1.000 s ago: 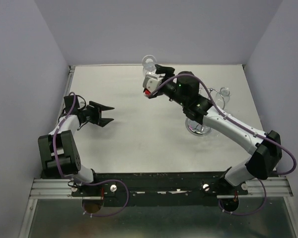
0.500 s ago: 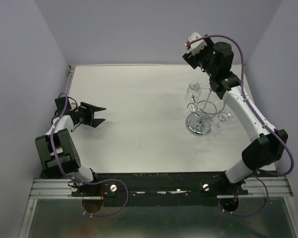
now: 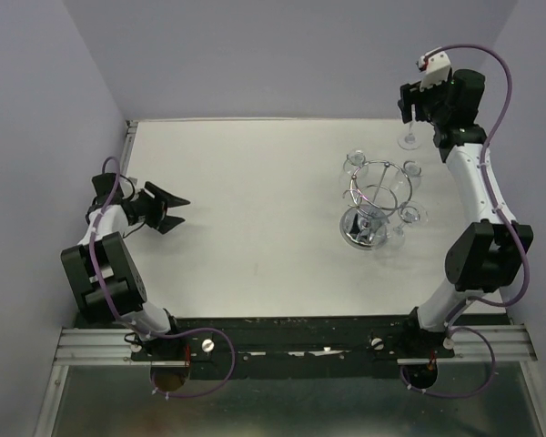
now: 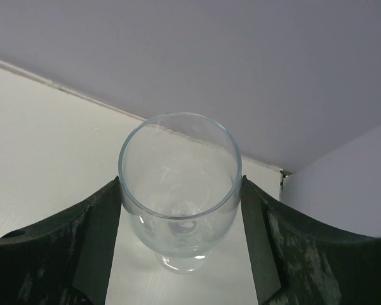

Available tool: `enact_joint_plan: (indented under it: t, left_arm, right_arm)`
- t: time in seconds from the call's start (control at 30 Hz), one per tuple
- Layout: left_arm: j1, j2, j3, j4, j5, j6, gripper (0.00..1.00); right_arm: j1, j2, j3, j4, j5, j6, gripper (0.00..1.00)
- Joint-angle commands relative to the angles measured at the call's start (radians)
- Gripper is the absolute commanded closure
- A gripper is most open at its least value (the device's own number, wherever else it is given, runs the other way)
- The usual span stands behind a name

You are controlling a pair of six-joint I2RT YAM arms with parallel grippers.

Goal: Take the wine glass off the wine glass rack

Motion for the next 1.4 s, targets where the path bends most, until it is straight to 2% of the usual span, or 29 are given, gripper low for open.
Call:
enact_joint_plan:
  t: [0.0, 0.23, 0.4, 0.9, 1.37]
  left_arm:
    - [0.016, 0.014, 0.078, -0.128, 0.04, 0.304, 0.29]
    - [0.019, 0.017, 0.234, -0.406, -0.122, 0.719, 0.22]
    - [0.021, 0.008, 0.273, -0.48, -0.245, 0.855, 0.2]
    - [0.019, -0.001, 0.271, -0.538, -0.303, 0.922, 0.19]
    - [0.019, -0.009, 0.256, -0.543, -0.303, 0.923, 0.19]
  right_arm:
    - [-0.087, 0.068, 0.076, 0.038, -0.168, 0.119, 0.57]
    - [-0.205, 0.24, 0.158, 0.069, -0.283, 0.151, 0.57]
    - [-0.253, 0.375, 0.276, 0.069, -0.318, 0.176, 0.57]
    - [-0.265, 0.611, 0.504, 0.069, -0.272, 0.182, 0.55]
    - [-0.265, 0.636, 0.452, 0.106, -0.211, 0.15, 0.49]
